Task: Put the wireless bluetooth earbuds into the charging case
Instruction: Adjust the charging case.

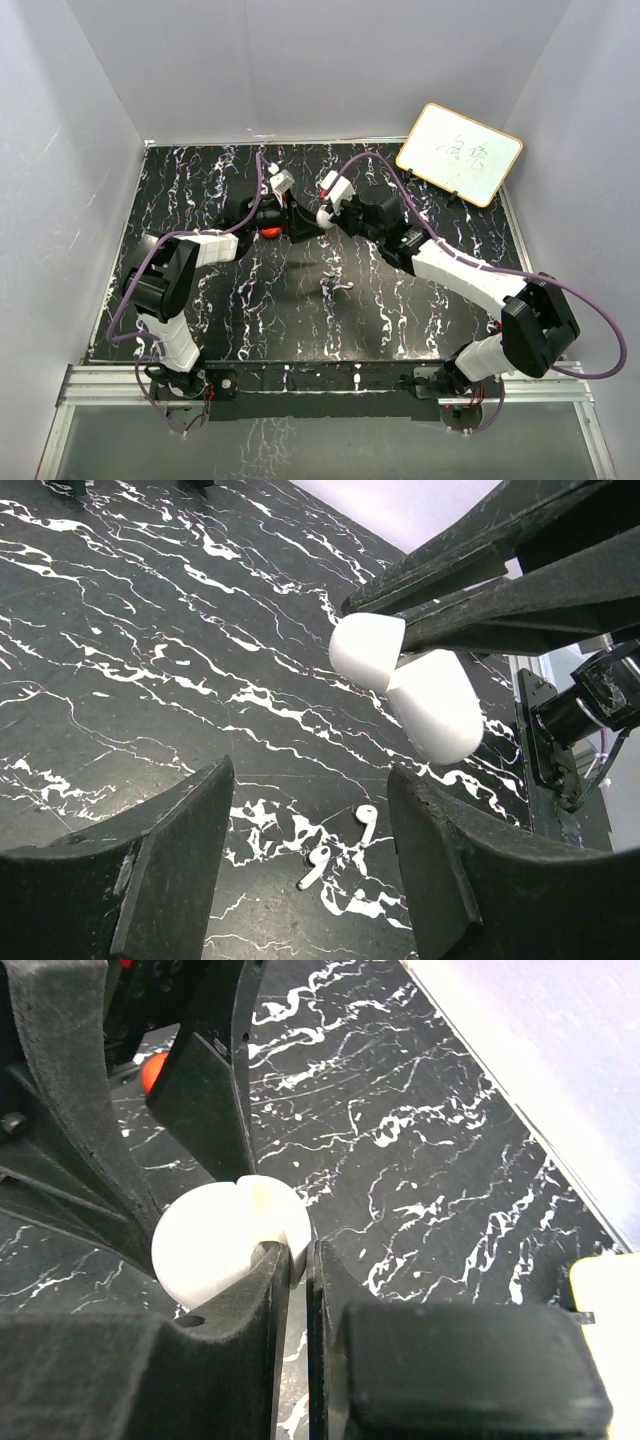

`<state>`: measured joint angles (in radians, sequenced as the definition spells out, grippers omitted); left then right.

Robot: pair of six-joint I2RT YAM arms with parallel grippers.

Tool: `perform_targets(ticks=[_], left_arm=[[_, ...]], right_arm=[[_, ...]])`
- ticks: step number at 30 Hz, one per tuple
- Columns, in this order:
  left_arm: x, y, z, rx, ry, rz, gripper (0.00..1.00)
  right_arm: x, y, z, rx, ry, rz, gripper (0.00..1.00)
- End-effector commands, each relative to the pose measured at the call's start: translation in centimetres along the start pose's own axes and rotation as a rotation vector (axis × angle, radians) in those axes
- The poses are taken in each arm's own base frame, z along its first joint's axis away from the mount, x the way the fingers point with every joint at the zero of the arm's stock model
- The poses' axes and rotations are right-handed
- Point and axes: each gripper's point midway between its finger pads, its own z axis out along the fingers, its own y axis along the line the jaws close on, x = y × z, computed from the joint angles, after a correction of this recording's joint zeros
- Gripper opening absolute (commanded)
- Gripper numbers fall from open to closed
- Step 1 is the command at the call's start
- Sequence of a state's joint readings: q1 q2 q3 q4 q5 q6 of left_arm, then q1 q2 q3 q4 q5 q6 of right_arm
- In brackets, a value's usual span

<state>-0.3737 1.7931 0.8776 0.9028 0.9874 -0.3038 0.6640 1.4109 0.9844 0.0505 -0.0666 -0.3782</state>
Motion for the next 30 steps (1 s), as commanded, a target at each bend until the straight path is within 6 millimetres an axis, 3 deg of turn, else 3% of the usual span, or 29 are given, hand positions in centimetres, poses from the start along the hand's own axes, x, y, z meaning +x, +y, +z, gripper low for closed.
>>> perform_targets(ticks=[1, 12, 30], left_arm=[[-3.6, -1.4, -0.3, 0.038, -0.033, 0.054, 0.62], [-4.3, -1.6, -0.2, 0.045, -0.032, 0.026, 0.67], [-3.8, -2.3, 0.5, 0.123, -0.003, -0.052, 0.6]], right_arm=[[-0.4, -1.8, 0.1, 0.14, 0.007, -0.07, 0.02], [1.3, -1.8, 0.4, 0.254, 0.096, -0.165, 0.01], [-0.2, -1.6, -0.2, 0.328, 0.043, -0.232, 0.0]])
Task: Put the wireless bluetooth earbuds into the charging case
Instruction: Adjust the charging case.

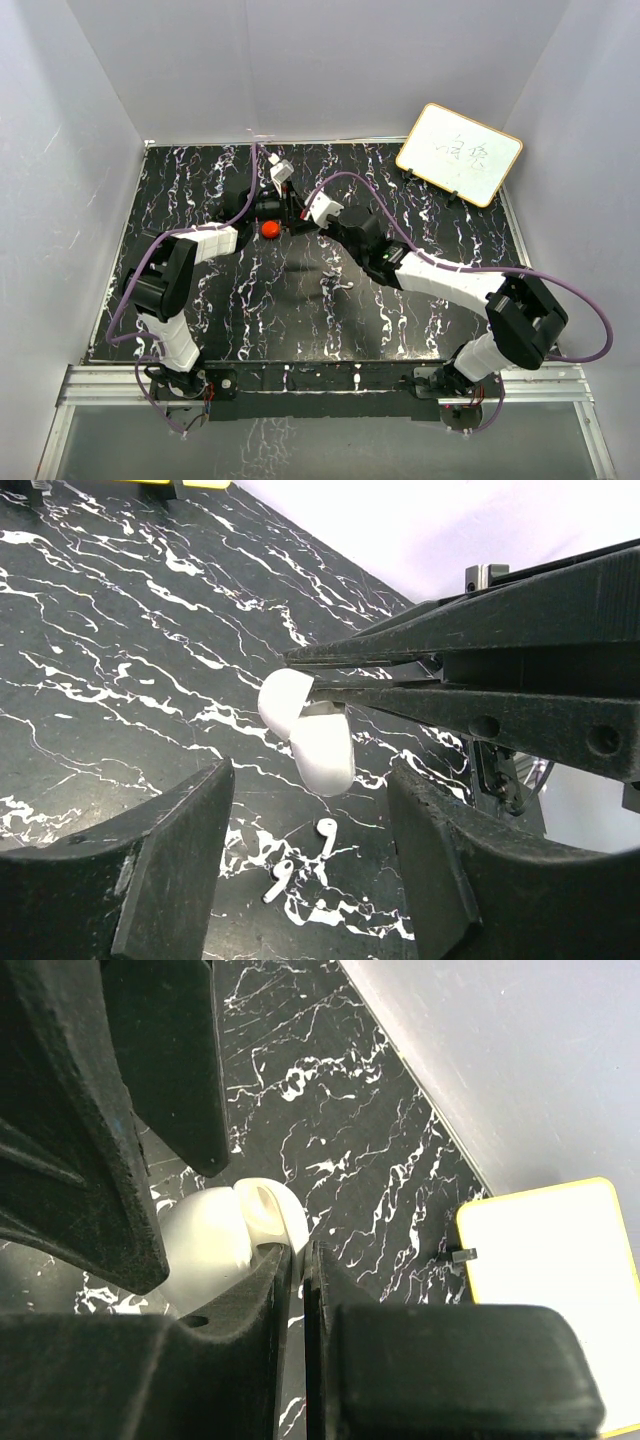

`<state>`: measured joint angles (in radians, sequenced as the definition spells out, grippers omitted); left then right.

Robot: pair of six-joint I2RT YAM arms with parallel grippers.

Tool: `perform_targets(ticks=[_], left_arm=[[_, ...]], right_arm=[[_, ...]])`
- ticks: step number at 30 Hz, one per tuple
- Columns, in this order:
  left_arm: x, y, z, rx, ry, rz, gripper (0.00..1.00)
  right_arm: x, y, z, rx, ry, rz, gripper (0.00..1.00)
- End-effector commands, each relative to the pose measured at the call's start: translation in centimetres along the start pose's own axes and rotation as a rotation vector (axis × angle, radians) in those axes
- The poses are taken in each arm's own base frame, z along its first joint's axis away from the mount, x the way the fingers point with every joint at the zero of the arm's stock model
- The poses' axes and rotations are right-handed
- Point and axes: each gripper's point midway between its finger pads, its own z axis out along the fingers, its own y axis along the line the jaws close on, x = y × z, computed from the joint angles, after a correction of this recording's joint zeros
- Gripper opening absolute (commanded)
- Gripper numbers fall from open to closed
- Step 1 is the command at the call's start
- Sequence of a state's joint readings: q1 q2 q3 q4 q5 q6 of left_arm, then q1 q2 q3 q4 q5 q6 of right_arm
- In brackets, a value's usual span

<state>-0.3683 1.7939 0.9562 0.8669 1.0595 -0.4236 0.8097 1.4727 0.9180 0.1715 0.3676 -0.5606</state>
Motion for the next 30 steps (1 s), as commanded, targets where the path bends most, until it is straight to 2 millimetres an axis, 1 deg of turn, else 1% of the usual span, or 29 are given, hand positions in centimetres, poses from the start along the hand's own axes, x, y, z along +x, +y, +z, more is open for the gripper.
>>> perform_targets(ticks=[1, 3, 6, 8, 10, 13, 16, 22, 30], left_arm=[[-1.5, -1.1, 0.4, 0.054, 0.0, 0.032, 0.6], [-1.4, -1.1, 0.5, 0.055, 0.002, 0.033, 0.57], [-1.4, -1.1, 0.7, 0.053, 0.003, 0.034, 0.55], [-1.4, -1.2, 0.8, 0.063, 0.01, 0.034, 0.53], [-1.2, -1.4, 0.9, 0.074, 0.022, 0.033, 0.47], [-1.1, -1.5, 1.1, 0.08, 0.031, 0.034, 0.45], [-0.9, -1.7, 1.1, 0.089, 0.042, 0.031, 0.41], [-0.6, -2.2, 1.2, 0.106, 0.06, 0.026, 0.41], [-0.8, -2.6, 1.3, 0.121, 0.061, 0.039, 0.4]], right_arm=[[-2.4, -1.6, -0.5, 0.071, -0.087, 0.011, 0.0], [-2.7, -1.5, -0.5, 0.071, -0.094, 0.005, 0.0], [-2.8, -1.2, -0.6, 0.066, -0.101, -0.006, 0.0], [-2.9, -1.2, -0.6, 0.068, -0.106, -0.014, 0.0], [-3.0, -1.1, -0.6, 0.069, -0.108, -0.02, 0.0], [-2.9, -1.0, -0.7, 0.068, -0.11, -0.031, 0.0], [-2.9, -1.0, -0.7, 0.071, -0.113, -0.038, 0.0], [-2.9, -1.2, -0.8, 0.088, -0.118, -0.046, 0.0], [-2.9, -1.0, -0.8, 0.091, -0.118, -0.057, 0.0]])
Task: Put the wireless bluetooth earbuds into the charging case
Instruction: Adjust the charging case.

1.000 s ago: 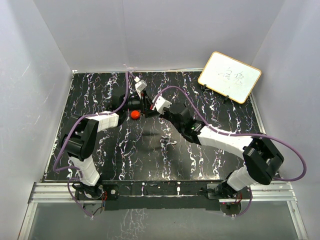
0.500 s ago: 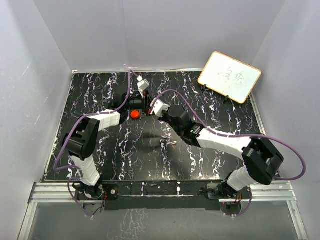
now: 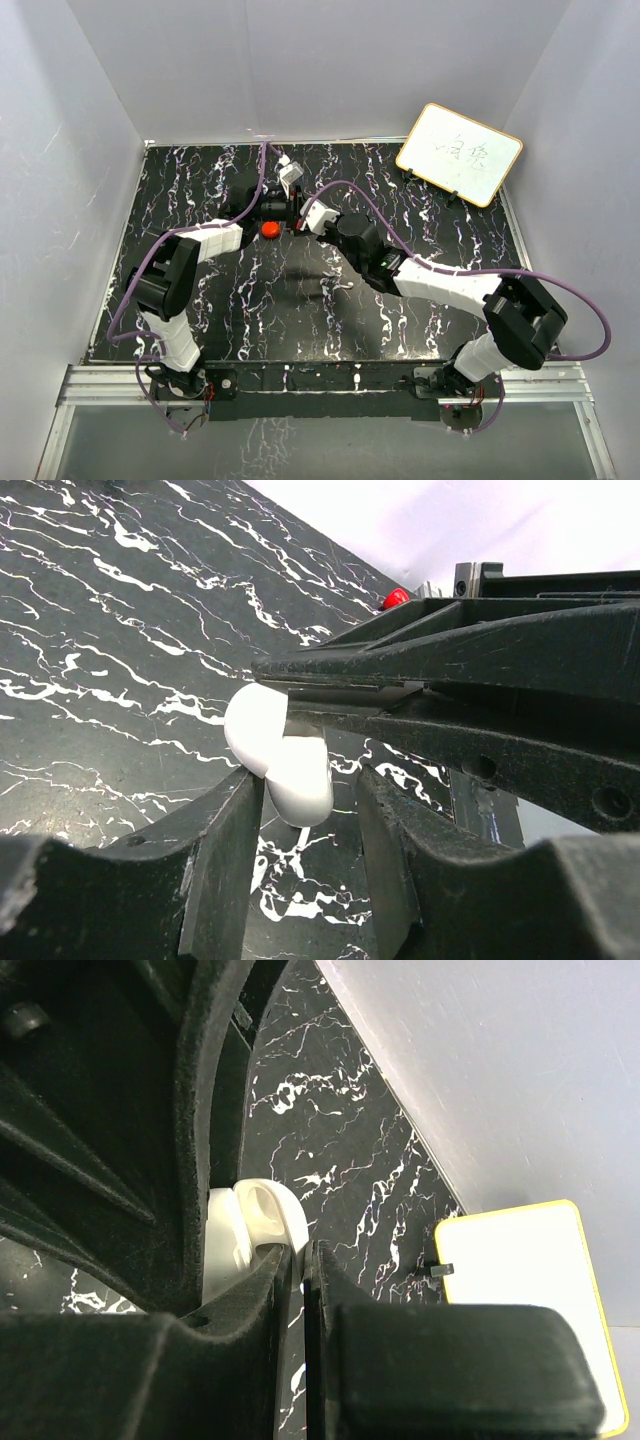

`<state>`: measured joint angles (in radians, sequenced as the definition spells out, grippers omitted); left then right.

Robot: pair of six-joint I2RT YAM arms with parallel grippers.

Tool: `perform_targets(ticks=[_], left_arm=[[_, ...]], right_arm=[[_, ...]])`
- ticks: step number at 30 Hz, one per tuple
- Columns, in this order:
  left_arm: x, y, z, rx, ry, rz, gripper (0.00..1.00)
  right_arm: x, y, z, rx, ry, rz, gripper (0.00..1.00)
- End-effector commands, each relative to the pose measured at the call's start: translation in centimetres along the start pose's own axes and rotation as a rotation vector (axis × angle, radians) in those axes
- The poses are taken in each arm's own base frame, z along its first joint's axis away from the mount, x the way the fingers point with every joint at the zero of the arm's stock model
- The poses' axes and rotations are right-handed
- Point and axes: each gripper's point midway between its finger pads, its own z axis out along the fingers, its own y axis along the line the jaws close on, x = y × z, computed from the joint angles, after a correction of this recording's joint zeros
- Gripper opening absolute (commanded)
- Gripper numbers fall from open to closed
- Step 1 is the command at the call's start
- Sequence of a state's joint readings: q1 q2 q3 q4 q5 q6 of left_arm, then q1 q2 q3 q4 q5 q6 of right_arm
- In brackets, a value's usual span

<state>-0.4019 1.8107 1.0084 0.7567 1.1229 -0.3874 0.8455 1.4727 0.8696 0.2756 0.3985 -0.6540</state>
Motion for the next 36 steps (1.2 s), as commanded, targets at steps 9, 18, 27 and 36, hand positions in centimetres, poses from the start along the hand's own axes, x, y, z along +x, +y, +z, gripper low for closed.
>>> perform_targets(ticks=[9, 18, 27, 36], left_arm=[[-1.8, -1.3, 0.4, 0.057, -0.005, 0.067, 0.31], [-1.8, -1.2, 0.7, 0.068, -0.002, 0.064, 0.14], [-0.2, -1.0, 0.4, 0.067, 0.004, 0.145, 0.0], [1.1, -1.2, -0.1, 0.086, -0.024, 0.285, 0.0]], right_arm=[[-2.3, -1.7, -0.4, 0.071, -0.075, 0.024, 0.0], [-2.6, -1.6, -0.6, 0.067, -0.083, 0.022, 0.0], [-4.5, -0.9, -0.9, -0.052, -0.095, 0.063, 0.0], [-5.3, -0.4, -0.6, -0.127, -0.064, 0.083, 0.0]])
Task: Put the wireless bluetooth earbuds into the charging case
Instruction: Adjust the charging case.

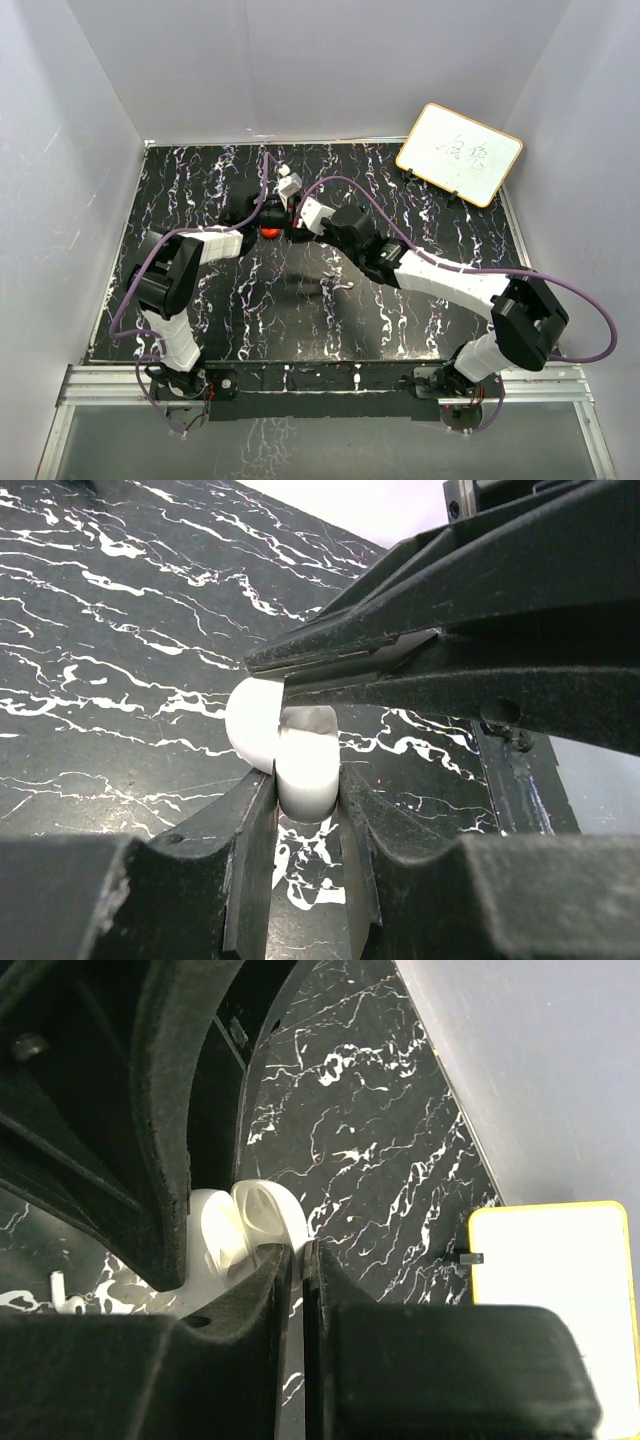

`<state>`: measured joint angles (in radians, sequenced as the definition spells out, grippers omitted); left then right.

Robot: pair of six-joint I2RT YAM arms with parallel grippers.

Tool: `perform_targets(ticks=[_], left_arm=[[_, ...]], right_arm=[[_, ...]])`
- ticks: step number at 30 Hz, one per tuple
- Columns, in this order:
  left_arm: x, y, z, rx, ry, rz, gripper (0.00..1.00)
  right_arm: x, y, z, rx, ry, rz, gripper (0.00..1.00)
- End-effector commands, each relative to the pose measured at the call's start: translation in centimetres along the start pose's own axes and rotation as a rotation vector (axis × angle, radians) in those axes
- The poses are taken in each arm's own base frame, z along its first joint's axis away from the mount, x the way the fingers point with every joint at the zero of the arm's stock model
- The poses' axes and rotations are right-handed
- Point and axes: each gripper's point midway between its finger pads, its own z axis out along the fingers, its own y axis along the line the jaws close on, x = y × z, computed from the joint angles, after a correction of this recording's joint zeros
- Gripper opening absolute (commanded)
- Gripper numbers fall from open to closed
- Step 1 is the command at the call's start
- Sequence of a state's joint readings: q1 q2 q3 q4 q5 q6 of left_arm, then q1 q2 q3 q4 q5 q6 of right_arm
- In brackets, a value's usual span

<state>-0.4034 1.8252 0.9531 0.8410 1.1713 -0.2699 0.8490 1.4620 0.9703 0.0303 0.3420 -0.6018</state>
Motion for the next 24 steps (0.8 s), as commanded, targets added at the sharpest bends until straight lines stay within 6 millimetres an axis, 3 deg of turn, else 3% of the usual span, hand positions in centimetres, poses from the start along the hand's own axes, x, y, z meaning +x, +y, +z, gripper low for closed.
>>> perform_targets(ticks=[1, 10, 24], left_arm=[[-0.7, -1.1, 0.1, 0.033, -0.038, 0.17, 0.0], [-0.8, -2.1, -0.2, 0.063, -0.119, 0.358, 0.0], [-0.1, -3.7, -0.5, 0.155, -0.185, 0.437, 0.0]], right_arm=[[-5.1, -1.3, -0.4, -0.014, -0.133, 0.073, 0.0], [-5.6, -1.1, -0.3, -0.049, -0.122, 0.091, 0.04], [-6.1, -2.0, -0.6, -0.024, -0.119, 0.114, 0.25]])
